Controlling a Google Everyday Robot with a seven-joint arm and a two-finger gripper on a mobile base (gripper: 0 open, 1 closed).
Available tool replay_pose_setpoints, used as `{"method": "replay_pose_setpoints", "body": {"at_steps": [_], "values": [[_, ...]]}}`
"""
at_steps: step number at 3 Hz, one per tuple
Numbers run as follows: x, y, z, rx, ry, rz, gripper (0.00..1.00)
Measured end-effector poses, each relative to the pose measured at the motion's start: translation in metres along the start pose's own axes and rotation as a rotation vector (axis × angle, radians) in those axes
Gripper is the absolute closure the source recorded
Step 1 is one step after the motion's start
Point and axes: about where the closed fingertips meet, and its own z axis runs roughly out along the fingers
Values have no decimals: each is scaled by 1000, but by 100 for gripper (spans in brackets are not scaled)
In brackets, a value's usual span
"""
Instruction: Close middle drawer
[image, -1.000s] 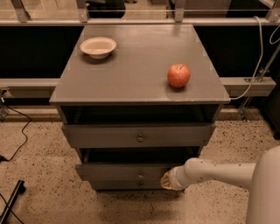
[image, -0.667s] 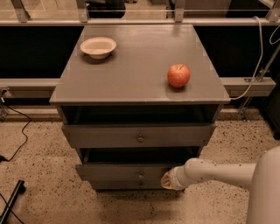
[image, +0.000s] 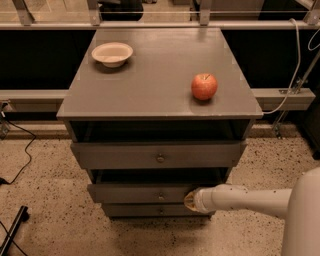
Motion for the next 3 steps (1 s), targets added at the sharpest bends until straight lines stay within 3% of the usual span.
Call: {"method": "replay_pose_setpoints", "body": {"at_steps": [1, 3], "values": [[3, -16, 3, 69, 8, -34, 100], [1, -40, 10, 94, -75, -49, 100]]}}
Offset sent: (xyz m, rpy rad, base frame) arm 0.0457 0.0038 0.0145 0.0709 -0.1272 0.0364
